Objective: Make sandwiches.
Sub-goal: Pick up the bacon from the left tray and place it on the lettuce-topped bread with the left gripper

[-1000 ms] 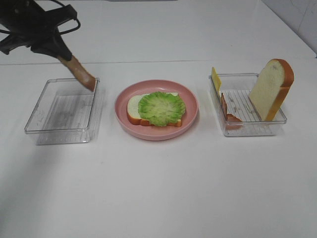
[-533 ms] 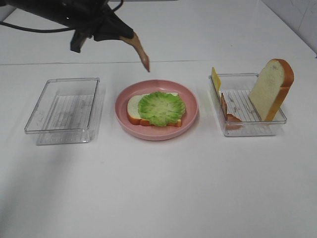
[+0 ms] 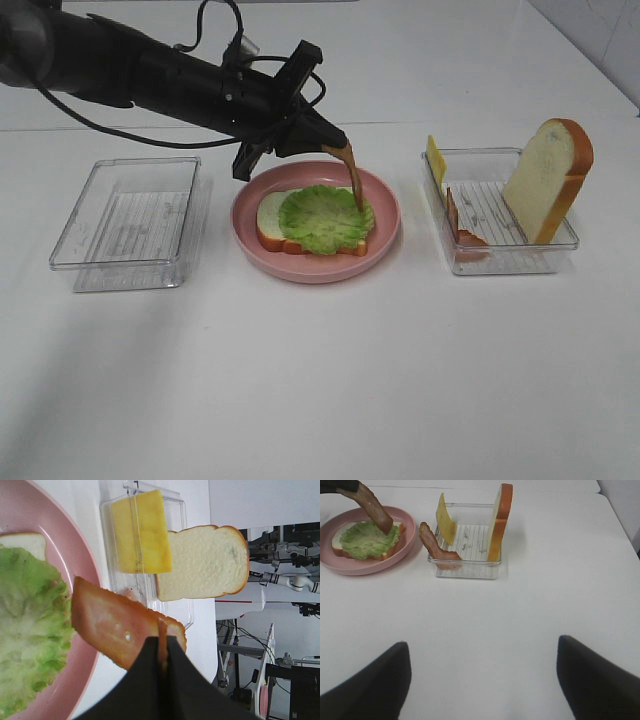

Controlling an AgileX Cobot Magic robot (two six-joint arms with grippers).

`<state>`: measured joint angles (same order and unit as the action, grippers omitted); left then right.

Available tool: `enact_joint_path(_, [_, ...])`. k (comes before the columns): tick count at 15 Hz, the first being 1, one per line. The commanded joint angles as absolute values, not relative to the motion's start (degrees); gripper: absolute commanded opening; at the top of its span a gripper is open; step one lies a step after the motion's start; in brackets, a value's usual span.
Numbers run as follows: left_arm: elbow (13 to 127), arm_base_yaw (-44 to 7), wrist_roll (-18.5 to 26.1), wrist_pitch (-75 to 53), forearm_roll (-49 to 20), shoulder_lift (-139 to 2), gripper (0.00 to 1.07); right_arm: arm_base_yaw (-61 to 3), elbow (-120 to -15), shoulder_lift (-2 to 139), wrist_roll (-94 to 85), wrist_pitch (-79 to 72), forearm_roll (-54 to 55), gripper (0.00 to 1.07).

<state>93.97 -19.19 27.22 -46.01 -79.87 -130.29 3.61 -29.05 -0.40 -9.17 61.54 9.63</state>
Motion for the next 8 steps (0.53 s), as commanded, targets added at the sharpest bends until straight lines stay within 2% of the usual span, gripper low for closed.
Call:
enact_joint_path(1, [95.63, -19.65, 27.62, -48.41, -81.13, -131.84, 0.00, 3.95, -28.99, -1.09, -9.51, 61.13, 9.63, 0.76])
enact_joint_path(4, [95.91, -19.65, 27.73, -49.45, -79.35, -133.04, 0.00, 3.95, -28.99, -1.09, -9.51, 61.13, 9.57, 0.76])
enact_joint_path(5, [95.91, -19.08, 27.67, -49.05, -76.32, -133.04, 0.00, 3.95, -28.99, -1.09, -9.51, 61.13, 9.57, 0.76])
enact_joint_path(8, [95.91, -16.67, 26.64, -49.10, -72.94, -133.04, 0.00, 3.95, -28.99, -1.09, -9.51, 61.13, 9.57, 0.76])
